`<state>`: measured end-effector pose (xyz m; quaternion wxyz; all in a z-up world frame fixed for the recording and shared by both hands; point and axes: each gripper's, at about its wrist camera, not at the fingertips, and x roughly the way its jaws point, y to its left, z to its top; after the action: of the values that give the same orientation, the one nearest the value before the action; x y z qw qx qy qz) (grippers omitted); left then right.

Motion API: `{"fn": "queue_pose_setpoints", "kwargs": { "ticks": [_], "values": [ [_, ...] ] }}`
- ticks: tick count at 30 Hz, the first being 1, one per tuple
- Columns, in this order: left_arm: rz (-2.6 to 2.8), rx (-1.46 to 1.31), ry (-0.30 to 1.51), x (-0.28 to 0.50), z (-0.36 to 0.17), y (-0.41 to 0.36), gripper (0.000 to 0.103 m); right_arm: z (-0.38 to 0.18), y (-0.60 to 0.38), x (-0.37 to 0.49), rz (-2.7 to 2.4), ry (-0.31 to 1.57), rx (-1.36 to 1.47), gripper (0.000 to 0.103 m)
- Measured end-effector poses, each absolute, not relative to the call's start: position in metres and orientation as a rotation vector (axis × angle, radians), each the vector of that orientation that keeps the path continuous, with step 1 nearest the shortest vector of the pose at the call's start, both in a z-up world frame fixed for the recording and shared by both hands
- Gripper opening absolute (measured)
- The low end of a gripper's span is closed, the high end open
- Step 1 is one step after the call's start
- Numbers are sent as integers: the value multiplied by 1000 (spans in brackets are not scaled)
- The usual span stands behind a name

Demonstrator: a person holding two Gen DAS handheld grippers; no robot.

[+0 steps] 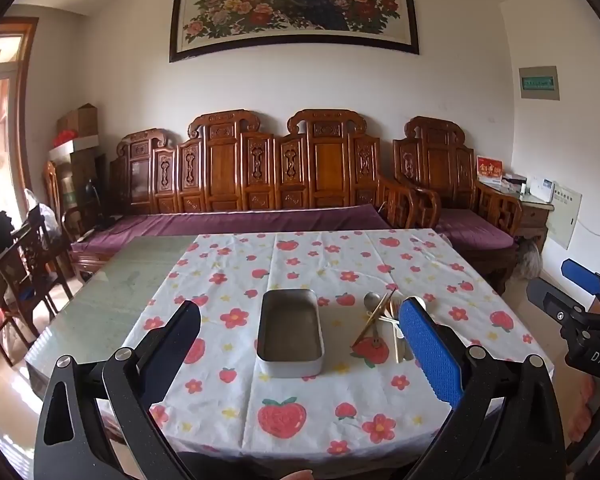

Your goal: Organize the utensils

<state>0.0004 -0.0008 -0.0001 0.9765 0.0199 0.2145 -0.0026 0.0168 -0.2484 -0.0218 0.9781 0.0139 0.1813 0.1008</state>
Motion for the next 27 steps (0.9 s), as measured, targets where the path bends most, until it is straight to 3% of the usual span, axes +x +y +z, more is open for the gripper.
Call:
{"fn": "queue_pose_setpoints", "kwargs": {
  "ticks": [27],
  "values": [
    [-13,24,427,0,4,-2,97,-18,-247,16,198,357,33,101]
  ]
}}
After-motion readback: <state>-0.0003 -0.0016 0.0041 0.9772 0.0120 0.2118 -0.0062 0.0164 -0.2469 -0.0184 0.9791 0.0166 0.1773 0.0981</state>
